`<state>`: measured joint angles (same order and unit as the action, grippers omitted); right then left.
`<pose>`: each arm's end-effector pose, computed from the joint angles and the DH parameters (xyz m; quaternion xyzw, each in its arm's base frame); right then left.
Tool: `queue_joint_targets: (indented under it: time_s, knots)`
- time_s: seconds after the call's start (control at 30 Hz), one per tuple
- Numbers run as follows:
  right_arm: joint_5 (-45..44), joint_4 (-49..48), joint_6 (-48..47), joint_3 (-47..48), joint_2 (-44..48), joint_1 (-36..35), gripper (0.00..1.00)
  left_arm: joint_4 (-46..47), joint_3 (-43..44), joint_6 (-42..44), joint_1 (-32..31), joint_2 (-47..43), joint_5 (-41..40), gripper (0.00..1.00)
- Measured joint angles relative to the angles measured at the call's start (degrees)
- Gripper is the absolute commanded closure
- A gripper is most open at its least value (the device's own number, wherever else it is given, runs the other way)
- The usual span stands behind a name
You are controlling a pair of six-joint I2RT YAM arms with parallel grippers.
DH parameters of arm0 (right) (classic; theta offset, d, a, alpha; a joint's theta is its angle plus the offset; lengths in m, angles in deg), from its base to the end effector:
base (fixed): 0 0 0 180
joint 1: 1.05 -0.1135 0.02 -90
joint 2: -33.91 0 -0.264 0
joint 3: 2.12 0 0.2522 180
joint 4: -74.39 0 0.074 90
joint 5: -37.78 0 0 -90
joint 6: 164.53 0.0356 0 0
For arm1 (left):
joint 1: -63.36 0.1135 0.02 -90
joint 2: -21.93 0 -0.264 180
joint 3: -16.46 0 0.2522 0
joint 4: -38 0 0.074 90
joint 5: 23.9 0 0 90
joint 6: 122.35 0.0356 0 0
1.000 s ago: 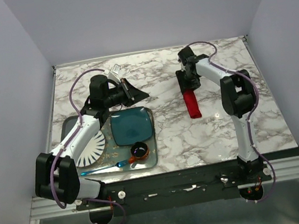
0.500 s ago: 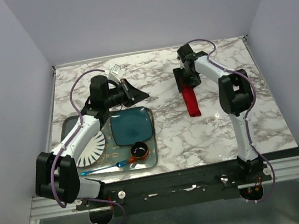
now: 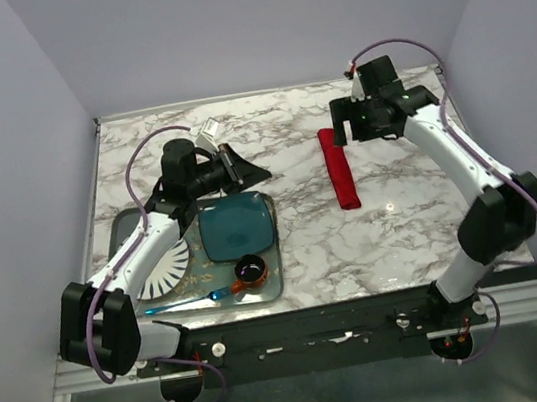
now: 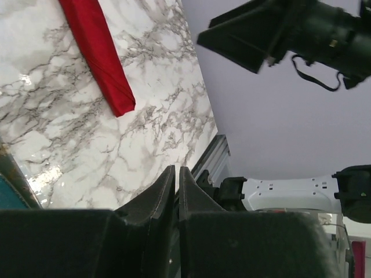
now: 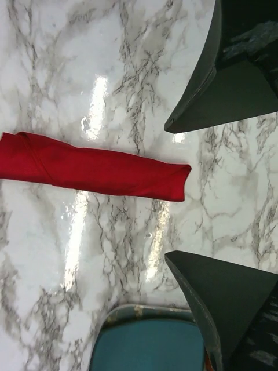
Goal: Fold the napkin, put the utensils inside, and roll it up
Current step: Roll the napkin with the utensil
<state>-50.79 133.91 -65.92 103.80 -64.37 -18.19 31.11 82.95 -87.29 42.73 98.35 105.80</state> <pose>0.3587 0.1116 0.3221 -0.0744 0.9422 0.0843 0.3157 0.2760 -0.1282 0.2973 -0.0294 0.7813 -0.5590 0.2761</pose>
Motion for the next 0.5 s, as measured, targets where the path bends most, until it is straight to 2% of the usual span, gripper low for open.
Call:
queue_joint_targets:
  time_s: [0.03, 0.07, 0.17, 0.2, 0.27, 0.3, 0.33, 0.4, 0.5]
  knots:
    - [0.02, 0.04, -0.11, -1.46, 3.67, 0.00, 0.07, 0.02, 0.00, 0.00, -0.39, -0.04, 0.00, 0.78]
    - [0.00, -0.13, -0.20, -2.45, 6.40, 0.00, 0.00, 0.09, 0.00, 0.02, -1.05, -0.15, 0.00, 0.75]
    - [-0.07, -1.01, -0.72, -7.48, 16.61, 0.00, 0.00, 0.11, 0.00, 0.22, -2.01, -0.98, 0.02, 0.62]
    - [-0.24, -1.64, -0.85, -9.60, 20.98, 0.00, 0.00, 0.07, 0.02, 0.46, -2.23, -1.66, 0.00, 0.54]
    - [-0.81, -2.16, -1.25, -13.00, 28.26, 0.00, 0.00, -0.85, 0.44, 1.70, -2.27, -3.37, -0.07, 0.30]
    - [-1.16, -2.23, -1.38, -14.23, 31.10, 0.00, 0.00, -1.46, 0.85, 1.86, -2.27, -4.15, -0.13, 0.14]
    - [-1.66, -2.34, -1.44, -15.50, 35.39, 0.00, 0.00, -2.69, 1.81, 2.93, -2.27, -5.40, -0.44, 0.06]
    - [-2.54, -2.43, -1.38, -16.81, 41.27, 0.00, 0.00, -3.91, 3.30, 4.22, -2.27, -7.02, -0.98, 0.01]
    - [-3.61, -3.06, -0.74, -19.37, 47.34, 0.00, 0.00, -5.73, 5.99, 6.34, -2.27, -9.86, -2.32, 0.01]
